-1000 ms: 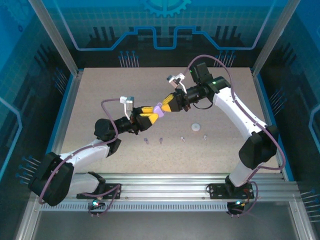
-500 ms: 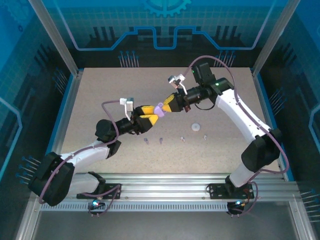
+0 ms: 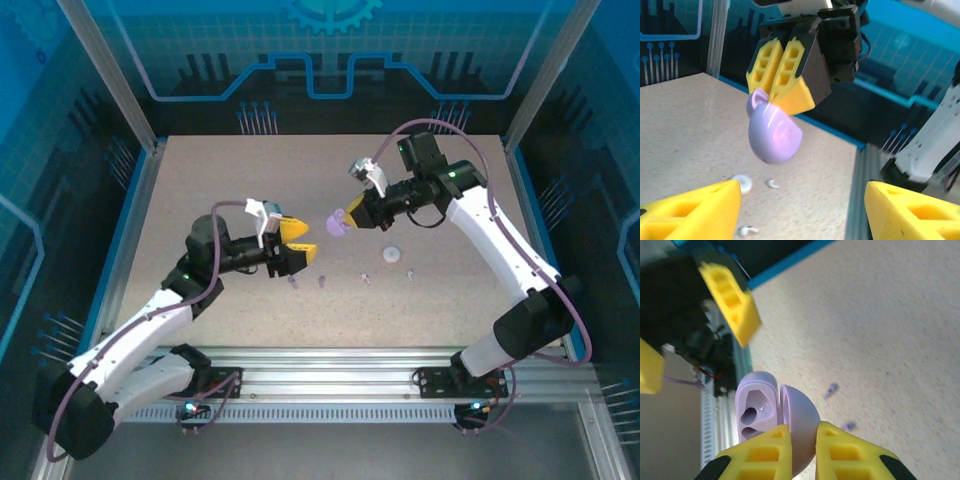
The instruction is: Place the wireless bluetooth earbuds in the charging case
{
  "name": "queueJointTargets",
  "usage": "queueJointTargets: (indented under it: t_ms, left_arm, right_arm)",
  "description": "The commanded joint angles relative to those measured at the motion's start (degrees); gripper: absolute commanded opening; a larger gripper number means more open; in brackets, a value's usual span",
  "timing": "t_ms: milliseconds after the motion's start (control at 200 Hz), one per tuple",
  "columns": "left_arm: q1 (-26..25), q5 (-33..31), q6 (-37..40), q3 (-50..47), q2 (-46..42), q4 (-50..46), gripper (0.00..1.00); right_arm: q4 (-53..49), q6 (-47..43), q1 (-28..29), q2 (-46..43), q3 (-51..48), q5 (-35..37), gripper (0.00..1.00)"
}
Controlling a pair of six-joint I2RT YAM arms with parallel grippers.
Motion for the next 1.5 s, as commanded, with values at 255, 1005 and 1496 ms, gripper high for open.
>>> queueJointTargets:
  t_ms: [255,1005,1496]
  left_arm:
    - [2.22,8.22,28.28,7.23,5.83,-30.28,0.64]
    - [0.11,8.17,43.02,8.24,8.15,-33.18,0.62]
    - [-1.16,7.76,43.16,8.94,10.14,-34.02,0.51]
  right_arm:
    - [-4.59,-7.51,8.61,-3.57,-2.73,18.72,0.13]
    - [-4.54,-11.76,22.59,1.31,-0.60,27.37,0.13]
    - [-2.43,-12.04,23.88,0.53,-0.27,26.26,0.13]
